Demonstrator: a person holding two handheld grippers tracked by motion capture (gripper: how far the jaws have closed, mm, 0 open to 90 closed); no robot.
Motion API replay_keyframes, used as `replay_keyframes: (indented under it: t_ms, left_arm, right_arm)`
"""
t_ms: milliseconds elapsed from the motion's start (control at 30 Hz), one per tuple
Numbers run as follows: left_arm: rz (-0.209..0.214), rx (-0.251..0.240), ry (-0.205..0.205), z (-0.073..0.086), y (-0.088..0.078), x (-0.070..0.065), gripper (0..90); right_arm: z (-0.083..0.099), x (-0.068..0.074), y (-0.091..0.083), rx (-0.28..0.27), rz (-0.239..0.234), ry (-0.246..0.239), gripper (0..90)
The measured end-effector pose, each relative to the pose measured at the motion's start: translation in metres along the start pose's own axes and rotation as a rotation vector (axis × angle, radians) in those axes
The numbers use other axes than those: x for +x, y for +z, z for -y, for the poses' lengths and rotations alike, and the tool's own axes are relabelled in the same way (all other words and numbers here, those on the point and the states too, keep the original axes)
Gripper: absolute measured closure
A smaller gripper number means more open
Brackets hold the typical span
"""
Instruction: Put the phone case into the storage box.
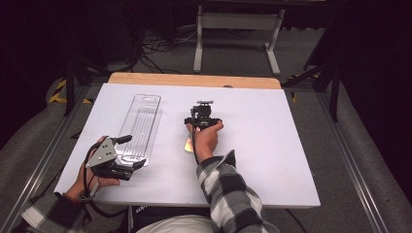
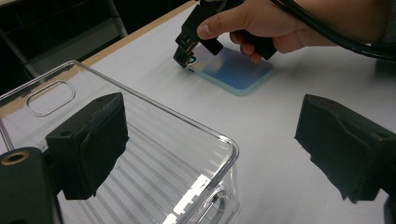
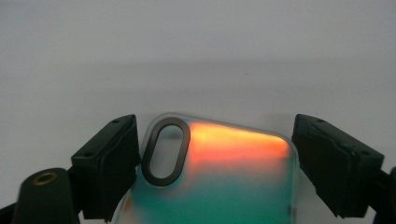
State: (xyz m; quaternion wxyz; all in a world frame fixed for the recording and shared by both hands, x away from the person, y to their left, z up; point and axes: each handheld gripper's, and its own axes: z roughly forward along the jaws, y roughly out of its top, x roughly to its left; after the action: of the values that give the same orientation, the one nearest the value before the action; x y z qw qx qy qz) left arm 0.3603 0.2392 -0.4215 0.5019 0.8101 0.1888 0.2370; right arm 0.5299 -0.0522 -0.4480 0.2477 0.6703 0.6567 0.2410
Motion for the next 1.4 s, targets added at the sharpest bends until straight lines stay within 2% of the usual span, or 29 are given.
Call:
replay_keyframes:
  t_ms: [500,600,667,767,833,967,1167,1367,1400]
  left_arm:
    - [0.012,-0.011,-0.009,0.000,0.000,0.000,9.6]
    - [0.022,-0.016,-0.016,0.000,-0.001,0.001,9.7]
    - [0.032,-0.022,-0.035,0.000,-0.002,0.004,9.8]
    - [0.029,-0.034,-0.049,0.000,-0.004,0.006,9.8]
    - [0.030,-0.041,-0.065,0.000,-0.004,0.007,9.8]
    - [0.030,-0.040,-0.059,0.000,-0.004,0.006,9.8]
    - [0.022,-0.042,-0.055,-0.001,-0.003,0.005,9.8]
    - [0.014,-0.044,-0.058,-0.001,-0.003,0.005,9.8]
    - [0.014,-0.043,-0.059,-0.001,-0.003,0.005,9.8]
  right_arm:
    - [-0.006,-0.003,-0.005,-0.031,-0.003,-0.004,17.5]
    - [-0.007,-0.004,-0.010,-0.063,-0.015,-0.003,17.6]
    - [-0.007,-0.004,-0.014,-0.098,-0.028,-0.006,17.7]
    - [-0.006,-0.003,-0.019,-0.131,-0.032,-0.017,17.7]
    - [-0.006,-0.004,-0.023,-0.157,-0.040,-0.007,17.8]
    - [-0.006,-0.006,-0.032,-0.214,-0.052,0.006,17.9]
    - [-0.005,-0.007,-0.037,-0.251,-0.070,-0.001,18.0]
    - [-0.007,-0.010,-0.044,-0.315,-0.071,-0.013,18.0]
    - [-0.007,-0.011,-0.046,-0.324,-0.083,-0.010,18.1]
